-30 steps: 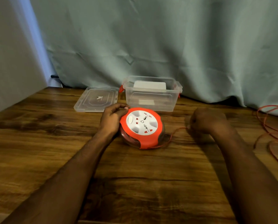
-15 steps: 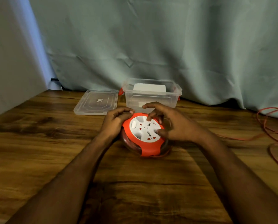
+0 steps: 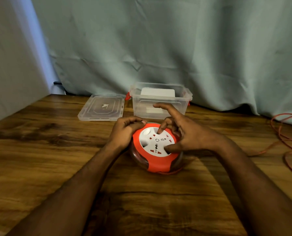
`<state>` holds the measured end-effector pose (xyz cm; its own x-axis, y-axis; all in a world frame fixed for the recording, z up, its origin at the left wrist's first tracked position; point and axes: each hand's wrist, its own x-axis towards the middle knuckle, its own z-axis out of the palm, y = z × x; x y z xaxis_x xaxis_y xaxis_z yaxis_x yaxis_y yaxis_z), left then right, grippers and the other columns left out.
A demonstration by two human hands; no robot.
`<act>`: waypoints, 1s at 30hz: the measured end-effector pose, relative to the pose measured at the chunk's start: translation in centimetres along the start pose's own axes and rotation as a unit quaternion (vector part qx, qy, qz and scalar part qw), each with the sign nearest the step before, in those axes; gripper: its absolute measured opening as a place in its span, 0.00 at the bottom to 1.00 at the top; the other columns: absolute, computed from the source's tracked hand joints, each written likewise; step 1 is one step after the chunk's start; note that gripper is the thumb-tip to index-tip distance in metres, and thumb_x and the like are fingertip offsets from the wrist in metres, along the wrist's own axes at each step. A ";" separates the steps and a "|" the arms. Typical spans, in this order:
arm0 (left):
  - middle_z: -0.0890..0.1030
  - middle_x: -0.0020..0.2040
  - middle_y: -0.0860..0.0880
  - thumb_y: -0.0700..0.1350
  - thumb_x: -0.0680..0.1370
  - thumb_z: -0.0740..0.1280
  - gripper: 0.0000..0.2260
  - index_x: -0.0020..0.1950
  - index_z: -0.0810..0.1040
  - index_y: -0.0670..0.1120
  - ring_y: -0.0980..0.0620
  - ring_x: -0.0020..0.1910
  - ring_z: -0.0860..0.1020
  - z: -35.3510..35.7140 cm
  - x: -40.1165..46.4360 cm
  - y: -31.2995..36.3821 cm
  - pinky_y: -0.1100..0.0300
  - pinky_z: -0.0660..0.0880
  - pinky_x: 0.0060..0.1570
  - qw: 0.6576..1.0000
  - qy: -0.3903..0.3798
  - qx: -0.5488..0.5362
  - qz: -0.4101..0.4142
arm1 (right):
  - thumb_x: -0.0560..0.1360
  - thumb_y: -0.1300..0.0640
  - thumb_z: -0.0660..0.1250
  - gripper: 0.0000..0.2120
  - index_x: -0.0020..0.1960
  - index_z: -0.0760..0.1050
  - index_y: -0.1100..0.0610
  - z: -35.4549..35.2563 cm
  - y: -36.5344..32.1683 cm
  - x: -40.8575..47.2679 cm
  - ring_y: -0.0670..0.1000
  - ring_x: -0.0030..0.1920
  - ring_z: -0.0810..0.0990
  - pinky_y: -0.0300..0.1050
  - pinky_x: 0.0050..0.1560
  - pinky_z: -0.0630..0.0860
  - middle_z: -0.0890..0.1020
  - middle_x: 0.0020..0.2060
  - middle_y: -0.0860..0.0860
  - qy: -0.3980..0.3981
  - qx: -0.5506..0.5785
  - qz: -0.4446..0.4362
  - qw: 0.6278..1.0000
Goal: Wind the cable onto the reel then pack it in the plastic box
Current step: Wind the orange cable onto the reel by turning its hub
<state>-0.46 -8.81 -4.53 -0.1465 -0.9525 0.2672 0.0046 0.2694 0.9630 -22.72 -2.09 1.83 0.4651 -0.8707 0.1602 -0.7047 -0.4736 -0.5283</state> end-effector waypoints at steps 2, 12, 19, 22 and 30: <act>0.87 0.47 0.45 0.40 0.78 0.70 0.05 0.49 0.86 0.46 0.44 0.46 0.86 0.1 -0.1 0.0 0.54 0.81 0.45 1.000 0.020 0.003 -0.002 | 0.67 0.57 0.85 0.55 0.79 0.53 0.34 0.2 -0.1 0.0 0.37 0.42 0.81 0.38 0.42 0.78 0.83 0.53 0.45 0.011 -0.018 0.001 1.000; 0.84 0.46 0.45 0.40 0.80 0.66 0.04 0.47 0.80 0.45 0.46 0.43 0.82 0.4 -0.5 0.1 0.53 0.79 0.42 0.998 0.067 -0.016 0.015 | 0.64 0.40 0.83 0.42 0.69 0.61 0.38 1.3 -0.9 0.3 0.43 0.41 0.79 0.47 0.39 0.77 0.82 0.44 0.43 0.094 -0.121 0.046 0.987; 0.82 0.44 0.40 0.48 0.75 0.69 0.13 0.50 0.80 0.38 0.42 0.42 0.80 -0.2 0.2 0.4 0.48 0.76 0.45 0.993 0.034 -0.088 -0.065 | 0.64 0.42 0.85 0.40 0.66 0.63 0.37 1.1 -0.8 0.4 0.42 0.40 0.78 0.51 0.41 0.80 0.84 0.45 0.42 0.088 -0.087 0.044 0.991; 0.84 0.42 0.43 0.41 0.78 0.68 0.04 0.47 0.82 0.41 0.43 0.41 0.81 0.3 0.1 0.3 0.52 0.78 0.43 0.995 0.013 -0.064 -0.073 | 0.62 0.38 0.83 0.37 0.62 0.65 0.38 1.2 -0.8 0.3 0.43 0.40 0.80 0.53 0.41 0.81 0.85 0.41 0.42 0.095 -0.108 0.055 0.988; 0.85 0.45 0.37 0.46 0.73 0.69 0.06 0.46 0.82 0.46 0.41 0.43 0.83 0.5 0.0 0.0 0.42 0.81 0.47 0.998 0.040 -0.040 0.025 | 0.68 0.35 0.78 0.30 0.27 0.66 0.54 2.9 -2.0 1.0 0.45 0.28 0.68 0.45 0.34 0.62 0.69 0.23 0.47 0.158 -0.173 0.080 0.969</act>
<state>-0.93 -8.68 -4.51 -0.0642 -0.9473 0.3139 0.0902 0.3078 0.9472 -19.30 -1.62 0.64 0.1874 -0.9079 0.3750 -0.9169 -0.2986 -0.2648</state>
